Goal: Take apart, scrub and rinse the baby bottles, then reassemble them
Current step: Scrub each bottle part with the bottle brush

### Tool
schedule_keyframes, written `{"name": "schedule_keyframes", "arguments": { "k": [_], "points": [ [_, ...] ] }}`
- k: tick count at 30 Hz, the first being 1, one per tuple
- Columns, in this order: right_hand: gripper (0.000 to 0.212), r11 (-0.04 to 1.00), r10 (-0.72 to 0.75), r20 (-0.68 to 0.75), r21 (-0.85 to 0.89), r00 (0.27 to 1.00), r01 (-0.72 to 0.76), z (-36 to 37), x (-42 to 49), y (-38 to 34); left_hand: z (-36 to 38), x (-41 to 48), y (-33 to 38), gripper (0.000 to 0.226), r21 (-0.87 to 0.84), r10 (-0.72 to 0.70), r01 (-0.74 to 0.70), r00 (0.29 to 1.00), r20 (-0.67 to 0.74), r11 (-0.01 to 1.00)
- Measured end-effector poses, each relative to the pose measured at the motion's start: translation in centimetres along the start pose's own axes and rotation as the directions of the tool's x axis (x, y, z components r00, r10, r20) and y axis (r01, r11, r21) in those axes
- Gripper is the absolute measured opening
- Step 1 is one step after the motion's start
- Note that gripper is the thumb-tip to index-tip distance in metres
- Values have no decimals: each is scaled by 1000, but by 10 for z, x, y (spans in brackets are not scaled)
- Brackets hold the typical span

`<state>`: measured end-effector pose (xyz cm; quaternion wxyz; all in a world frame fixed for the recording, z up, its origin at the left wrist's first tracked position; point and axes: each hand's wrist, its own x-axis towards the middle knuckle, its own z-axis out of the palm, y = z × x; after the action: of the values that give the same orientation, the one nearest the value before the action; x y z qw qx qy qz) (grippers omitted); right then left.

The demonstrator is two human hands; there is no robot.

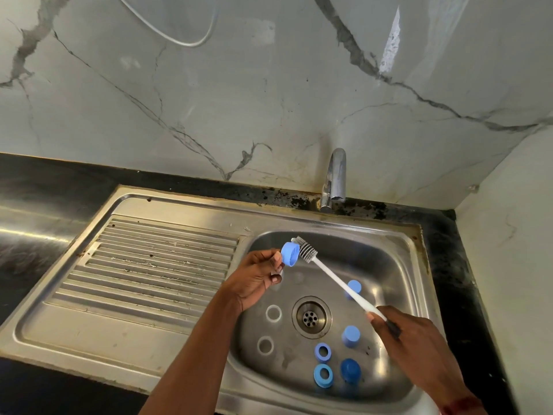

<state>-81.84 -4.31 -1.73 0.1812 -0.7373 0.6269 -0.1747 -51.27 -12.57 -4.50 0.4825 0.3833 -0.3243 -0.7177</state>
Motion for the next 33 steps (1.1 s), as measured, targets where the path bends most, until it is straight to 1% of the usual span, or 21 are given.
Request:
{"name": "schedule_keyframes", "arguments": {
  "k": [3, 6, 7, 8, 10, 12, 14, 16, 17, 18, 20, 21, 24, 27, 30, 31, 33],
  "points": [
    [24, 999, 17, 30, 34, 999, -18, 1, 2, -7, 2, 4, -3, 38, -88, 30, -33, 999, -38, 996],
    [29, 995, 27, 46, 90, 999, -31, 7, -2, -14, 5, 8, -9, 43, -234, 35, -64, 991, -127, 970],
    [28, 993, 27, 48, 115, 998, -33, 9, -4, -17, 6, 10, -12, 40, -271, 44, -83, 988, -146, 959],
    [26, 988, 35, 56, 151, 998, -43, 10, -5, -20, 9, 11, -13, 32, -304, 46, -96, 984, -170, 948],
    [26, 975, 68, 75, 207, 995, -82, 11, -8, -24, 15, 12, -16, 8, -327, 47, -125, 970, -236, 937],
    [24, 969, 84, 100, 226, 991, -104, 14, -10, -26, 19, 14, -17, 15, -312, 57, -144, 961, -270, 939],
    [22, 965, 94, 102, 237, 990, -116, 15, -13, -26, 23, 15, -17, 10, -298, 67, -150, 960, -273, 943],
    [23, 956, 122, 121, 253, 985, -150, 15, -13, -25, 25, 19, -19, 16, -264, 78, -155, 956, -283, 952],
    [24, 952, 131, 133, 261, 982, -162, 14, -13, -24, 26, 21, -19, 18, -241, 83, -161, 949, -304, 957],
    [25, 948, 136, 140, 270, 981, -170, 14, -12, -25, 28, 22, -18, 16, -224, 88, -166, 943, -321, 960],
    [26, 946, 141, 140, 272, 980, -174, 13, -9, -23, 29, 27, -17, 3, -168, 126, -192, 931, -343, 967],
    [27, 949, 141, 144, 261, 979, -175, 13, -7, -22, 29, 30, -16, 7, -101, 155, -204, 920, -360, 974],
    [33, 968, 132, 145, 195, 981, -159, 16, 2, -14, 25, 38, -11, 6, 152, 255, -212, 889, -380, 965],
    [39, 987, 88, 119, 123, 989, -103, 15, 17, -7, 19, 45, 0, 5, 354, 298, -157, 870, -392, 922],
    [39, 999, 0, 107, 38, 994, -4, 14, 38, -1, 8, 52, 9, 9, 476, 312, -93, 859, -406, 874],
    [42, 999, -39, 88, 11, 995, 38, 15, 45, 3, 3, 56, 11, 10, 522, 318, -67, 855, -409, 850],
    [58, 995, -96, 63, 4, 993, 96, 17, 57, 10, -3, 60, 17, 9, 595, 321, -16, 853, -412, 804]
  ]
}}
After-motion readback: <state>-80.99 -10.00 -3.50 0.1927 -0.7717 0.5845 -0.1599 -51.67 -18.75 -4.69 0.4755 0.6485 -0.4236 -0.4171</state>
